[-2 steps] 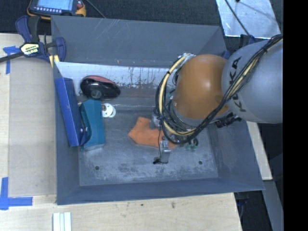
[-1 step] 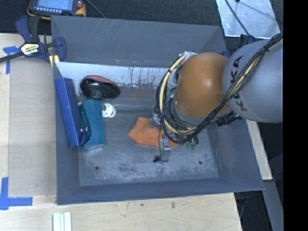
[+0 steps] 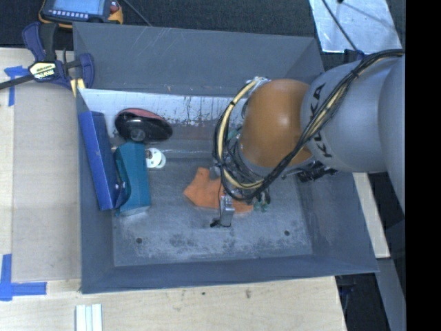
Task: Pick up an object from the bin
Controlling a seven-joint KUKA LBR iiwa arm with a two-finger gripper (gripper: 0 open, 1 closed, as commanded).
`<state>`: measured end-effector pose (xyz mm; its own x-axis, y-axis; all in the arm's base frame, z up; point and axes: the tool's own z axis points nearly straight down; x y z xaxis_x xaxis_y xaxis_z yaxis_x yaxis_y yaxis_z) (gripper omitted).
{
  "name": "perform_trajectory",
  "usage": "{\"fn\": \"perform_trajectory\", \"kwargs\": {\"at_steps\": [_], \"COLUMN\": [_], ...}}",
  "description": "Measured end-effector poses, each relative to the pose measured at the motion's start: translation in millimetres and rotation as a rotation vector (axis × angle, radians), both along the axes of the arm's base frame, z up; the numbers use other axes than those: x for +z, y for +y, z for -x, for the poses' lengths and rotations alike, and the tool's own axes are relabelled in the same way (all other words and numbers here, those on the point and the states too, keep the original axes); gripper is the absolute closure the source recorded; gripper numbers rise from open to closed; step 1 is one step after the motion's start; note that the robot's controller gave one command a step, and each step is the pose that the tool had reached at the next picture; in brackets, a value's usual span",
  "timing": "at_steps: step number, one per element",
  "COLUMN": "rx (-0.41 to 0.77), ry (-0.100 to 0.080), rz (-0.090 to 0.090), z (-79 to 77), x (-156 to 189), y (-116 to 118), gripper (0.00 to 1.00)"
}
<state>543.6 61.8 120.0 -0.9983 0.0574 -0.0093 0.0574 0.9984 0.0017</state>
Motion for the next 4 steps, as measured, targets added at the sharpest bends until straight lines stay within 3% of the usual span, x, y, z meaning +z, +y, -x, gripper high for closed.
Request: {"fn": "perform_trajectory", "kwargs": {"at_steps": [1,2,3,4], "rx": [-0.031,-0.031,-0.031,-0.057], "ry": [0.006,0.006,0.008,-0.004], "rz": [0.001,0.001,0.001,-0.002], "z": [12.6,12.6,-37.3,-8.3], "x": [-40,-41,-45,-46], "y": [-12,-12,2,-43], "gripper": [1.0,1.0,1.0,1.0]}}
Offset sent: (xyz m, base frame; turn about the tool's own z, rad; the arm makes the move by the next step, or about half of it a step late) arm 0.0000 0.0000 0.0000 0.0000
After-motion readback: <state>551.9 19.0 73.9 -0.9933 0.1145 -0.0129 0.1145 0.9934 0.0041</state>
